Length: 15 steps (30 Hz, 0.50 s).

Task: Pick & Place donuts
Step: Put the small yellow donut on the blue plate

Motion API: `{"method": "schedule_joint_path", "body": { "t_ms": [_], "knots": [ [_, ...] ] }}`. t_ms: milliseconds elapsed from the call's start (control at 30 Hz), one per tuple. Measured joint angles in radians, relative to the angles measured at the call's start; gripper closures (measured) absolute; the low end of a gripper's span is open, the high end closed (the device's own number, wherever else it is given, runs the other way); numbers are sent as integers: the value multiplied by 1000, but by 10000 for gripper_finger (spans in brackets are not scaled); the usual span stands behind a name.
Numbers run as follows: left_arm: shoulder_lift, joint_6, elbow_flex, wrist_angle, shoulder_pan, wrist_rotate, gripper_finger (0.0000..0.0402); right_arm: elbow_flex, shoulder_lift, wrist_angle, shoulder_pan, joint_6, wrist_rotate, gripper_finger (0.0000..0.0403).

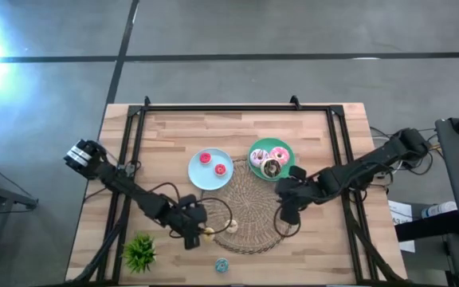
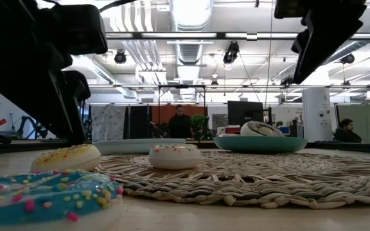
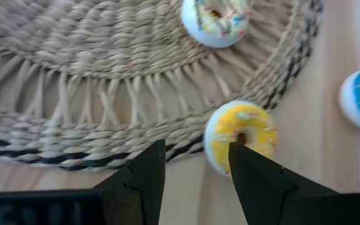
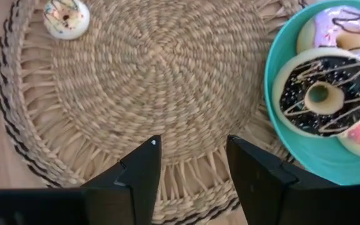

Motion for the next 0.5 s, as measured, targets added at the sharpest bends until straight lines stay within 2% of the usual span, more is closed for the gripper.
{"method": "schedule_joint_path", "body": {
  "t_ms": [167,300,500],
  "knots": [
    [16,2,-3,-17,13,23,252,-14,-12,-1,1,5,6,232],
    [21,10,-3,54,32,32,252,-15,-12,2,1,5,26,232],
    [54,9,-7,79,58,119,252,-24,-12,8,0,5,52,232]
  ]
}}
